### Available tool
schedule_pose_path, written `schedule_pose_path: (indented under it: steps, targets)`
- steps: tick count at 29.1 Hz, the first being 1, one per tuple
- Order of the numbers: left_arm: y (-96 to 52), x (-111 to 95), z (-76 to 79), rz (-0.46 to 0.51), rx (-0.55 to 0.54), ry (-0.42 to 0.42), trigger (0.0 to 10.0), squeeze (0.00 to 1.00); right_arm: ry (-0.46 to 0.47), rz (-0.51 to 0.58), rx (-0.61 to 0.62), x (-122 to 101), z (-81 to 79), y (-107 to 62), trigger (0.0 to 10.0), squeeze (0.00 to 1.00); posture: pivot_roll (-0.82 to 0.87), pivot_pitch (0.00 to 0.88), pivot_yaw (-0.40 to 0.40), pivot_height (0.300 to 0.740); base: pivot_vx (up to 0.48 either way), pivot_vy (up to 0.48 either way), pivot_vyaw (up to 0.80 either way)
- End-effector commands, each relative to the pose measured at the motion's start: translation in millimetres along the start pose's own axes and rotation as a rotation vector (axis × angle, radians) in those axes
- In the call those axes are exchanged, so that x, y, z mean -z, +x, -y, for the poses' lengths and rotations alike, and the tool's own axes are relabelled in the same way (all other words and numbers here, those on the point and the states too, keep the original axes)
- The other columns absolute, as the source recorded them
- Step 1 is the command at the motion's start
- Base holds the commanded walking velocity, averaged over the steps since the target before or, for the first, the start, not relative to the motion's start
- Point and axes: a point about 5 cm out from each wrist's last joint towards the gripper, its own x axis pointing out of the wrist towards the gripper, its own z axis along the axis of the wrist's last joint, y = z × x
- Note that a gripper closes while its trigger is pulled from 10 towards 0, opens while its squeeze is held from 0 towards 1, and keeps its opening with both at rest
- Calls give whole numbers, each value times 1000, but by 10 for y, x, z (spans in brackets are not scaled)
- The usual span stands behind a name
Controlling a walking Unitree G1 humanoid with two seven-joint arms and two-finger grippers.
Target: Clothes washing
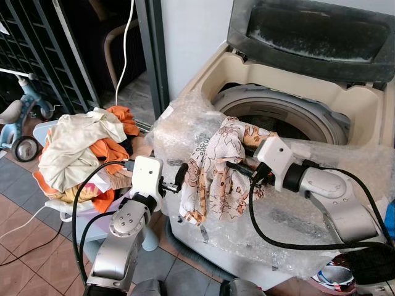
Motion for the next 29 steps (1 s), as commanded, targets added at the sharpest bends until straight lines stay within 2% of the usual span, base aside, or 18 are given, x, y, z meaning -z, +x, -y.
schedule_pose_path:
  steps: [1, 5, 7, 12, 13, 14, 15, 17, 18, 19, 20, 21, 22, 24, 25, 26, 27, 29]
  targets:
    - [13, -23, -4, 6, -3, 5, 10000, 0, 11, 9, 25, -23, 56, 7, 0, 0, -98, 32, 18, 740, 0, 0, 0]
    - [20, -26, -6, 8, -7, 6, 10000, 0, 86, 67, -9, -120, 57, 75, 0, 0, -97, 30, 18, 740, 0, 0, 0]
    - [30, -28, -1, 7, -4, 6, 10000, 0, 132, 98, -21, -196, 111, 120, 0, 0, -97, 30, 21, 740, 0, 0, 0]
    - [60, -50, 14, 17, 2, 15, 10000, 0, 211, 222, 163, -520, 656, 153, 0, 0, -92, 25, 17, 740, 0, 0, 0]
    - [60, -49, 12, 17, 0, 15, 10000, 0, 217, 252, 259, -607, 836, 132, 0, 0, -91, 25, 17, 740, 0, 0, 0]
    - [58, -48, 8, 17, -3, 15, 10000, 0, 249, 309, 485, -778, 1201, 46, 0, 0, -88, 23, 15, 740, 0, 0, 0]
    - [57, -47, 7, 17, -4, 15, 10000, 0, 266, 332, 597, -847, 1359, -13, 0, 0, -88, 23, 15, 740, 0, 0, 0]
    - [59, -45, 5, 17, -5, 16, 10000, 0, 275, 338, 746, -899, 1537, -108, 0, 0, -88, 21, 14, 740, 0, 0, 0]
    - [61, -45, 3, 17, -6, 16, 10000, 0, 257, 307, 841, -892, 1639, -183, 0, 0, -88, 21, 14, 740, 0, 0, 0]
    - [62, -45, 3, 17, -7, 16, 10000, 0, 218, 276, 935, -887, 1723, -268, 627, 0, -86, 18, 12, 740, 0, 0, 0]
    - [64, -44, 3, 18, -8, 17, 10000, 0, 191, 257, 995, -886, 1777, -326, 627, 0, -86, 18, 12, 740, 0, 0, 0]
    - [64, -45, 3, 19, -10, 17, 10000, 0, 116, 254, 1030, -912, 1800, -385, 8392, 0, -86, 18, 12, 740, 0, 0, 0]
    - [65, -45, 2, 19, -11, 18, 10000, 0, 87, 248, 1022, -915, 1790, -380, 10000, 0, -83, 15, 9, 740, 0, 0, 0]
    - [65, -44, 0, 20, -13, 19, 10000, 0, 32, 189, 958, -850, 1725, -275, 10000, 0, -83, 15, 9, 740, 0, 0, 0]
    - [65, -45, 0, 20, -14, 19, 10000, 0, 47, 172, 900, -798, 1670, -218, 10000, 0, -86, 16, 11, 740, 0, 0, 0]
    - [65, -45, 0, 20, -14, 18, 10000, 0, 58, 154, 863, -747, 1620, -183, 10000, 565, -86, 16, 11, 740, 0, 0, 0]
    - [65, -45, 1, 20, -14, 17, 10000, 0, 68, 152, 838, -705, 1578, -159, 10000, 1000, -86, 16, 11, 740, 0, 0, 0]
    - [66, -46, 2, 21, -12, 15, 10000, 0, 76, 151, 806, -651, 1521, -128, 10000, 1000, -87, 17, 14, 740, 0, 0, 0]
